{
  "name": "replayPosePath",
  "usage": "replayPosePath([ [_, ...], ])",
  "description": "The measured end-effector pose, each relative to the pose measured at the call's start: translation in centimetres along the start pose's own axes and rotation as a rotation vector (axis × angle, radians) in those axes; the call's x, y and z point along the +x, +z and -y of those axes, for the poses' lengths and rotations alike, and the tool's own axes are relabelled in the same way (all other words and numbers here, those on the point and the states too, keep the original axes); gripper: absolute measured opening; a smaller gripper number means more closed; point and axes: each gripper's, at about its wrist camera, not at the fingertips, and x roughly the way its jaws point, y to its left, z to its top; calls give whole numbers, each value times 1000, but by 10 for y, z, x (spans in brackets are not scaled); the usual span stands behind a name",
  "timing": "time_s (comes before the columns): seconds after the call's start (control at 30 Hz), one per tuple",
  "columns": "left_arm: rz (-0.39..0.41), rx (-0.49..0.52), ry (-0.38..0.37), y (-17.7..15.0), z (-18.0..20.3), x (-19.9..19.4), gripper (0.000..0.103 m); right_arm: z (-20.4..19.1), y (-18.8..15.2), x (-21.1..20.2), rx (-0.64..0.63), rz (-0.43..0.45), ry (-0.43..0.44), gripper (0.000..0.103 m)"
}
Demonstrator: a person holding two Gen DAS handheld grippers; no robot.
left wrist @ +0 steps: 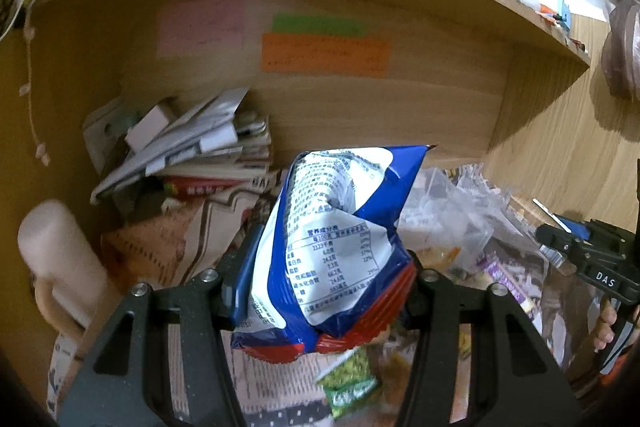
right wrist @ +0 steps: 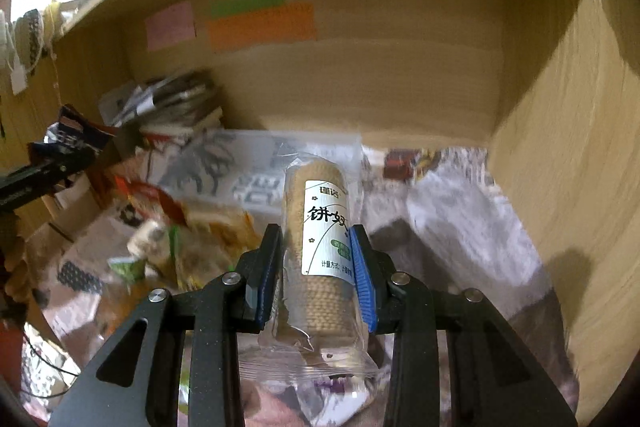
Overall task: Organize snacks
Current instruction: 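Carry both snacks into the clear plastic box and open both grippers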
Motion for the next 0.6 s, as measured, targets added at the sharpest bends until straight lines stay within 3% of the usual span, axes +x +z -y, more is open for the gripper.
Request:
replayPosePath([
  [0.3, -9, 36, -10, 31, 6, 37, 54, -12, 32, 19, -35, 60, 42, 31],
  [0.6, -74, 39, -48, 48, 13, 75, 54, -13, 44, 62, -27, 12, 71, 31],
])
